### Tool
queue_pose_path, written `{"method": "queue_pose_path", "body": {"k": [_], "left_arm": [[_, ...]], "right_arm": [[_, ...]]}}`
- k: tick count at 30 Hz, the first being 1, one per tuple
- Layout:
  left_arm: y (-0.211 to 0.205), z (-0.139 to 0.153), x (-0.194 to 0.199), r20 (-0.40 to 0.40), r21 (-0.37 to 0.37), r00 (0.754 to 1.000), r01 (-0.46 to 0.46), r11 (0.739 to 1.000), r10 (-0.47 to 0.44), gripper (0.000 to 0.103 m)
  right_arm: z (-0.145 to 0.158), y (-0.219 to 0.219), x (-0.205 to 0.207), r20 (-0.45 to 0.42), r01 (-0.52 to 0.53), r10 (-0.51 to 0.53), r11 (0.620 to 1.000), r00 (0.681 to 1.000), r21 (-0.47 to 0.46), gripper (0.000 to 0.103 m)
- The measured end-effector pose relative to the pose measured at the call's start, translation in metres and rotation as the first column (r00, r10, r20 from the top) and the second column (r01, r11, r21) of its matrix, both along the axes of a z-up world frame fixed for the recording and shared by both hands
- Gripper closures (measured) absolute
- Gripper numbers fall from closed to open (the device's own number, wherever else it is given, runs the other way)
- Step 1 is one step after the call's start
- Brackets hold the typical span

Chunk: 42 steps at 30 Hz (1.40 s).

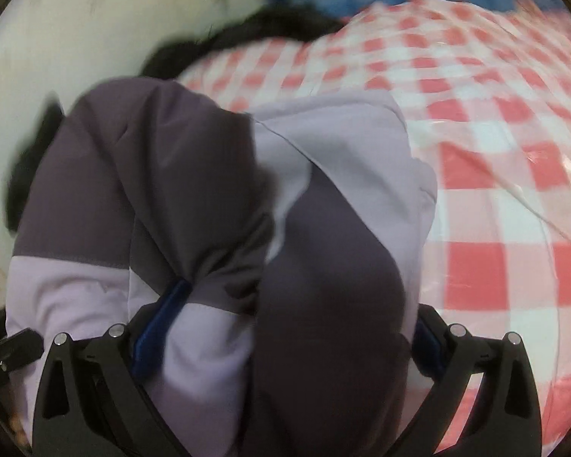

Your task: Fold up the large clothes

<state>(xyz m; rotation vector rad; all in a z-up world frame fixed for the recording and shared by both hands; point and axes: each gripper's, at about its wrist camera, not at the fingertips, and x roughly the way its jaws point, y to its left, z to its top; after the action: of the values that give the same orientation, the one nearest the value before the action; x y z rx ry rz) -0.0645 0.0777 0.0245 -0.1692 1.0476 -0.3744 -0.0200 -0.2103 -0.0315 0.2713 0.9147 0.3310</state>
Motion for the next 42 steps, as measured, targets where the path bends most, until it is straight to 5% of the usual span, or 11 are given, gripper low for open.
{"method": "queue_pose_path", "body": {"k": [5, 9, 13, 16, 21, 24, 28, 31, 35, 39, 42], "left_arm": [[0.009, 0.059, -0.006, 0.227, -0.032, 0.971, -0.067, 0.997, 0.072, 0.016], [-0.046, 0.063, 0.020, 0.211, 0.003, 0.976, 0.053, 0.999, -0.052, 0.016], [-0.116, 0.022, 0.030, 0.175, 0.275, 0.966, 0.135, 0.952, -0.188, 0.013], [-0.123, 0.016, 0.024, 0.194, 0.288, 0.961, 0.133, 0.948, -0.194, 0.012], [-0.126, 0.013, 0.026, 0.198, 0.284, 0.963, 0.124, 0.951, -0.185, 0.012], [-0.129, 0.011, 0.025, 0.202, 0.304, 0.961, 0.121, 0.945, -0.188, 0.012], [-0.140, 0.002, 0.035, 0.167, 0.339, 0.965, 0.136, 0.931, -0.202, 0.009], [-0.134, 0.001, 0.028, 0.191, 0.334, 0.961, 0.127, 0.934, -0.199, 0.008], [-0.123, -0.001, 0.026, 0.206, 0.293, 0.962, 0.112, 0.949, -0.177, 0.008], [-0.124, 0.004, 0.022, 0.193, 0.298, 0.958, 0.149, 0.943, -0.212, 0.008], [-0.100, 0.025, 0.001, 0.225, 0.250, 0.959, 0.112, 0.962, -0.170, 0.008]], "right_arm": [[0.011, -0.009, -0.008, -0.002, -0.003, 0.003, 0.994, 1.000, -0.108, 0.006], [0.015, -0.020, -0.008, -0.020, -0.005, 0.002, 0.991, 1.000, -0.137, 0.006], [0.011, -0.041, -0.008, -0.042, 0.004, -0.012, 0.985, 0.999, -0.173, 0.006], [0.021, -0.065, -0.001, -0.093, 0.026, -0.038, 0.992, 0.995, -0.120, 0.006], [0.076, -0.069, 0.019, 0.046, 0.085, -0.086, 0.996, 0.995, 0.007, 0.006], [0.033, -0.053, 0.066, -0.054, 0.107, -0.116, 0.983, 0.992, -0.149, 0.006], [-0.026, -0.066, 0.086, -0.174, 0.097, -0.099, 0.995, 0.980, -0.021, 0.006], [0.001, -0.066, 0.073, -0.156, 0.103, -0.118, 0.990, 0.981, -0.098, 0.006], [0.046, -0.076, -0.003, -0.077, 0.028, -0.023, 0.998, 0.997, 0.059, 0.006], [0.010, -0.055, -0.054, -0.125, -0.016, 0.008, 0.998, 0.992, -0.068, 0.006], [-0.017, -0.066, -0.056, -0.171, 0.010, -0.007, 1.000, 0.985, 0.013, 0.006]]}}
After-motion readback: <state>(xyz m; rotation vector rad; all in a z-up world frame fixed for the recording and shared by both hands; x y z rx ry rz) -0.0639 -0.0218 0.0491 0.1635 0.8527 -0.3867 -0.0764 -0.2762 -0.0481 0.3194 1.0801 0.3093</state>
